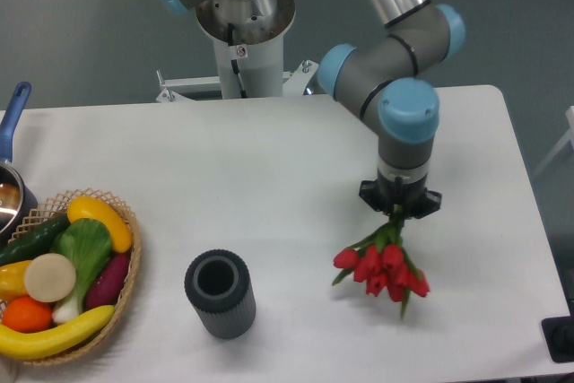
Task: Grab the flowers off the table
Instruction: 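Close the gripper on the stems and lift the red tulips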
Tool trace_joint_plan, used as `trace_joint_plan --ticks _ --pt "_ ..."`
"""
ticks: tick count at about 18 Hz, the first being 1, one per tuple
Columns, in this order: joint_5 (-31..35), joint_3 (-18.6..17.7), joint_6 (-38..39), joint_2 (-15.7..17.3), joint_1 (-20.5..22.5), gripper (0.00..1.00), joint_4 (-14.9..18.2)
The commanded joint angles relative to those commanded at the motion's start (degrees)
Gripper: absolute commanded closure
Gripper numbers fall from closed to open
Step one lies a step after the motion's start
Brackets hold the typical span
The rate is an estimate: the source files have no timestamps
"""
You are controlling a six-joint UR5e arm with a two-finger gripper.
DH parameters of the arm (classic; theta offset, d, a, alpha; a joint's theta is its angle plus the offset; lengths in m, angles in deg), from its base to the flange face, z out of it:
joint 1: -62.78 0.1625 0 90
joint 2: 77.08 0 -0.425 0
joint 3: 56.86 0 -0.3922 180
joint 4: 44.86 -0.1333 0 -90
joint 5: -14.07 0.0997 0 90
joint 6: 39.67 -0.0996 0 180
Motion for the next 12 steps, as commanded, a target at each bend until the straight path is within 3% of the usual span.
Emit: trace_joint_plan --ticks 3,6,7,12 --pt "0.0 2.9 0.09 0.0 1.05 1.0 4.03" --pt "0.0 8.6 -0.61 -0.78 0.97 1.0 13.59" --pt "0.0 9.75 -0.7 -1.05 0.97 1.0 15.02" --pt "-0.09 11.08 -0.7 -1.32 0.88 1.0 15.48"
